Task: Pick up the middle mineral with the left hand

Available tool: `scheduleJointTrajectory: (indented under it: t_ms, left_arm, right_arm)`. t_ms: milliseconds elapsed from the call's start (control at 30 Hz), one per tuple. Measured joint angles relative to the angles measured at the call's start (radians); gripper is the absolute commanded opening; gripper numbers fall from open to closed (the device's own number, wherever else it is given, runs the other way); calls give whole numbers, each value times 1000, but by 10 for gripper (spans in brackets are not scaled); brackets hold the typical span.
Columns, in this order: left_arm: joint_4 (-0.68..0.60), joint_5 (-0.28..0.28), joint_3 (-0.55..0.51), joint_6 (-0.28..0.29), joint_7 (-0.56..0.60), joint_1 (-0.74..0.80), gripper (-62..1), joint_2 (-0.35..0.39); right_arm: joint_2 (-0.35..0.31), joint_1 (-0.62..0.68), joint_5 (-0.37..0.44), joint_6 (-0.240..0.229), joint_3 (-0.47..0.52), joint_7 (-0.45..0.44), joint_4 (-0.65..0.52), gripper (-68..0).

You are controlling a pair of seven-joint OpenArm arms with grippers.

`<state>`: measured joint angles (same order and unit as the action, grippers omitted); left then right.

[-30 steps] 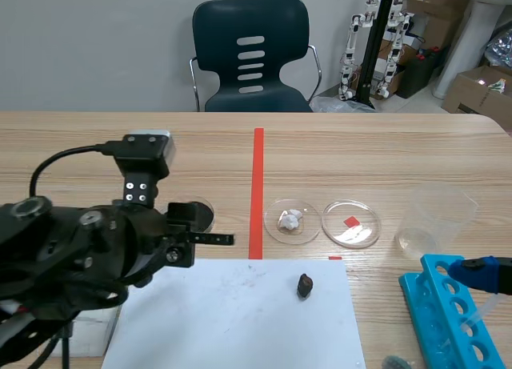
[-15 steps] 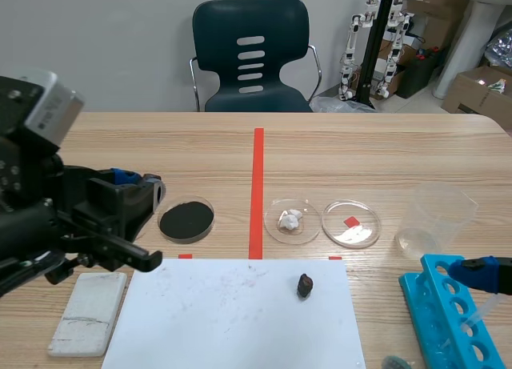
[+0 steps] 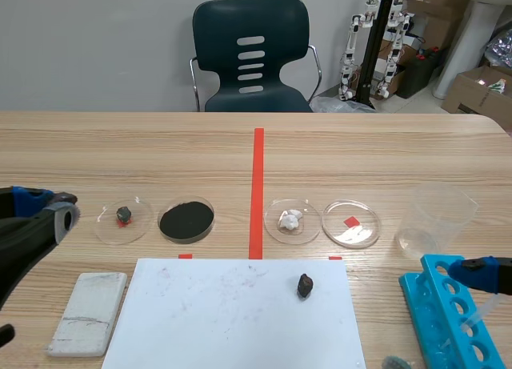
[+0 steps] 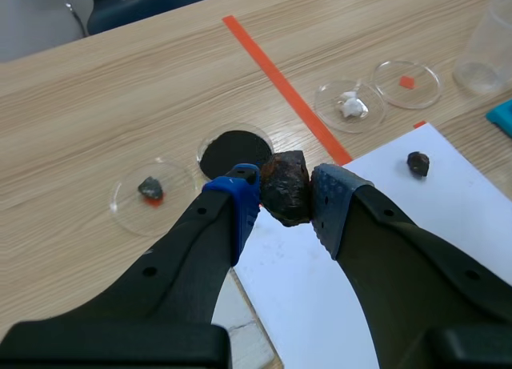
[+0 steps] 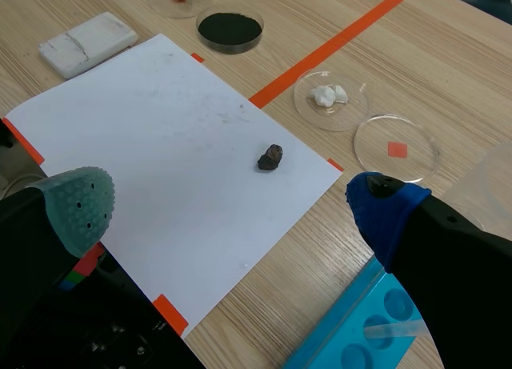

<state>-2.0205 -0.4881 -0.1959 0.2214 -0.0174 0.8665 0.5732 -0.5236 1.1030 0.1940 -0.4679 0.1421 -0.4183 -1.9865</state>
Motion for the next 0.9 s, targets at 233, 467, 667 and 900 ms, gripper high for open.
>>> scheduleJointTrajectory:
  t_ms: [233, 467, 667, 900]
  left_arm:
    - [0, 0, 8, 80, 5, -8, -479, 0]
    - [0, 0, 8, 82, 5, -16, -479, 0]
    - [0, 0, 8, 82, 4, -16, -479, 0]
    - [0, 0, 8, 82, 4, -16, -479, 0]
  right_arm:
    - [0, 0, 0, 0, 0, 0, 0, -71]
    - [0, 0, 0, 0, 0, 0, 0, -71]
    - [0, 0, 0, 0, 0, 0, 0, -71]
    - [0, 0, 0, 0, 0, 0, 0, -71]
